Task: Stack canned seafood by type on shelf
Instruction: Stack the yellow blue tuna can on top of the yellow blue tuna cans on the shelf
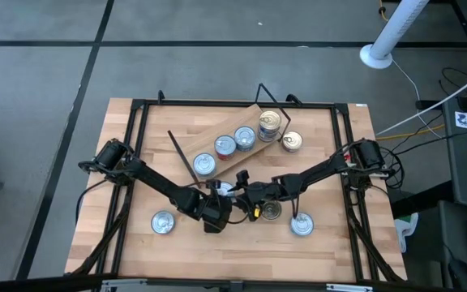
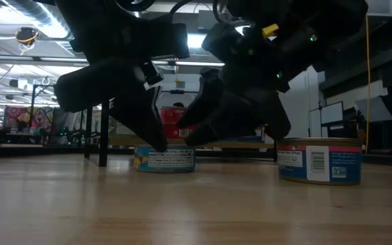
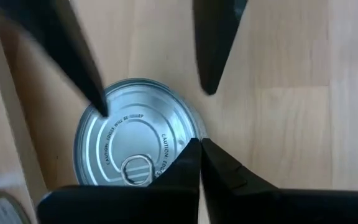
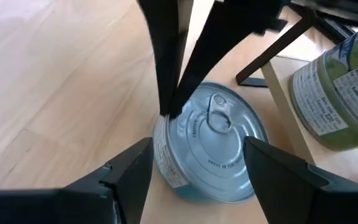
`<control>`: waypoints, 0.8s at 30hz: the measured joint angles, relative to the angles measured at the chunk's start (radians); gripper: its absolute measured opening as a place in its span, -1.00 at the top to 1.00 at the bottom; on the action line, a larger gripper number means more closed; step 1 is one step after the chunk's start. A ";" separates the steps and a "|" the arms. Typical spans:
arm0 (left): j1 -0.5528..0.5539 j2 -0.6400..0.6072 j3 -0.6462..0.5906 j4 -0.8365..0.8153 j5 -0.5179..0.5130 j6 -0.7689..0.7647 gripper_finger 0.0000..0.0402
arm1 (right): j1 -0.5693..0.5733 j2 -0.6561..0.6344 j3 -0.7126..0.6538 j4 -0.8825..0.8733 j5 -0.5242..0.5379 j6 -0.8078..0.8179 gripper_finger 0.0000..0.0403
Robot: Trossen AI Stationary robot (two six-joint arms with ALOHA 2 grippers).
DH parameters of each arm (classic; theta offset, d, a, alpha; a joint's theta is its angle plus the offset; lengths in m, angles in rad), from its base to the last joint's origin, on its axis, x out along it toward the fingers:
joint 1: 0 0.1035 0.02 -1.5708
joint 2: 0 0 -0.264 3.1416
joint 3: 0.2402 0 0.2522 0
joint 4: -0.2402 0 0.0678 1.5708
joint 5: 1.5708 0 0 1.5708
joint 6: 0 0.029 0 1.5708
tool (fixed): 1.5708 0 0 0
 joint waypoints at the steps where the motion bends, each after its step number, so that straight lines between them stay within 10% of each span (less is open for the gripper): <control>1: 0.000 0.000 0.000 0.000 0.000 -0.020 1.00 | 0.000 0.000 0.000 -0.017 0.000 -0.003 -0.24; 24: 0.028 -0.007 0.049 0.004 0.002 -0.243 1.00 | 0.044 -0.001 0.000 -0.070 0.028 -0.235 -0.24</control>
